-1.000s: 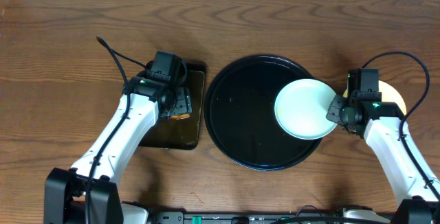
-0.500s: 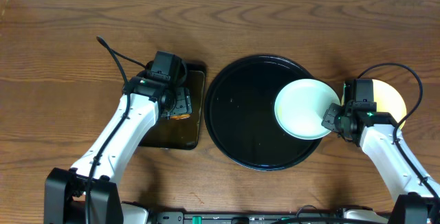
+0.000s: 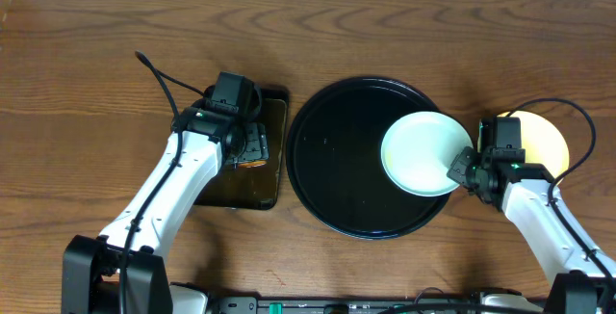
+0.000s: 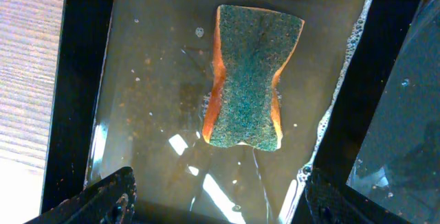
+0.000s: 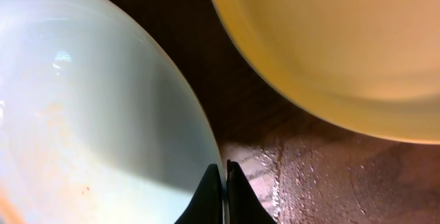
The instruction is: Clean dirty plates on tray and stack at the side
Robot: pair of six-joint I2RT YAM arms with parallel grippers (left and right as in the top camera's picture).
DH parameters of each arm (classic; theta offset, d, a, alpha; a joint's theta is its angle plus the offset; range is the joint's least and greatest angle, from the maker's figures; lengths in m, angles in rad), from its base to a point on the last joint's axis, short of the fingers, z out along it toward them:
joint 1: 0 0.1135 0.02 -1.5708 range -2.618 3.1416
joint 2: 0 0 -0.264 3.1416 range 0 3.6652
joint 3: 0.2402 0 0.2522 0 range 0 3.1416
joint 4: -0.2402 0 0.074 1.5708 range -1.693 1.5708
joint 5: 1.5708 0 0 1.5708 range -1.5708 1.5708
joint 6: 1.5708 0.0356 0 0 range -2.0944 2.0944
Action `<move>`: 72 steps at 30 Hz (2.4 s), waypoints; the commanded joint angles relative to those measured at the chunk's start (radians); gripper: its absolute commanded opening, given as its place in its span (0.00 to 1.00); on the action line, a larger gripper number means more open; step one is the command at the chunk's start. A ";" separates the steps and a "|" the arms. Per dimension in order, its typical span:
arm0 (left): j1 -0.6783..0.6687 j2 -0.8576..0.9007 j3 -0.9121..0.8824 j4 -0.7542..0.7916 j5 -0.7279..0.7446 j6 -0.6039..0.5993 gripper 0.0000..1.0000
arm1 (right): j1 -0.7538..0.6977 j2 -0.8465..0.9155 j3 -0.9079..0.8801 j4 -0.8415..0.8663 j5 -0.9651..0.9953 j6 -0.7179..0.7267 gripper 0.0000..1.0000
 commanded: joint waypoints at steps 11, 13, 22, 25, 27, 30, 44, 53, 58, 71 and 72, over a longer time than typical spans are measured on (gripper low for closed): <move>0.002 -0.002 0.000 -0.003 0.002 -0.010 0.80 | -0.274 -0.164 0.015 0.009 0.018 -0.029 0.01; 0.002 -0.002 0.000 -0.003 0.002 -0.010 0.80 | -0.323 -0.171 0.015 0.008 0.018 -0.029 0.01; 0.002 -0.002 0.000 -0.003 0.002 -0.010 0.80 | -0.520 -0.171 0.015 0.031 0.015 -0.024 0.01; 0.002 -0.002 0.000 -0.003 0.002 -0.010 0.80 | -0.541 -0.171 0.015 0.053 0.016 -0.024 0.01; 0.002 -0.002 -0.001 -0.003 0.002 -0.010 0.80 | -0.554 -0.171 0.015 0.062 0.015 -0.023 0.01; 0.002 -0.002 0.000 -0.003 0.002 -0.010 0.81 | -0.568 -0.171 0.015 0.073 0.023 -0.024 0.05; 0.003 -0.002 -0.001 0.001 0.000 -0.010 0.81 | -0.475 -0.168 0.015 0.063 -0.441 -0.325 0.48; 0.037 -0.002 0.046 -0.074 -0.039 0.002 0.81 | -0.095 -0.168 0.098 -0.085 -0.266 -0.449 0.99; 0.076 -0.014 0.069 -0.236 -0.030 0.002 0.81 | 0.065 -0.169 0.214 -0.286 -0.153 -0.440 0.99; 0.052 -0.496 -0.111 -0.143 0.013 0.055 0.81 | 0.251 -0.487 0.186 -0.379 0.024 -0.361 0.99; 0.052 -0.574 -0.147 -0.111 0.013 0.063 0.81 | 0.264 -0.541 0.172 -0.378 0.032 -0.361 0.99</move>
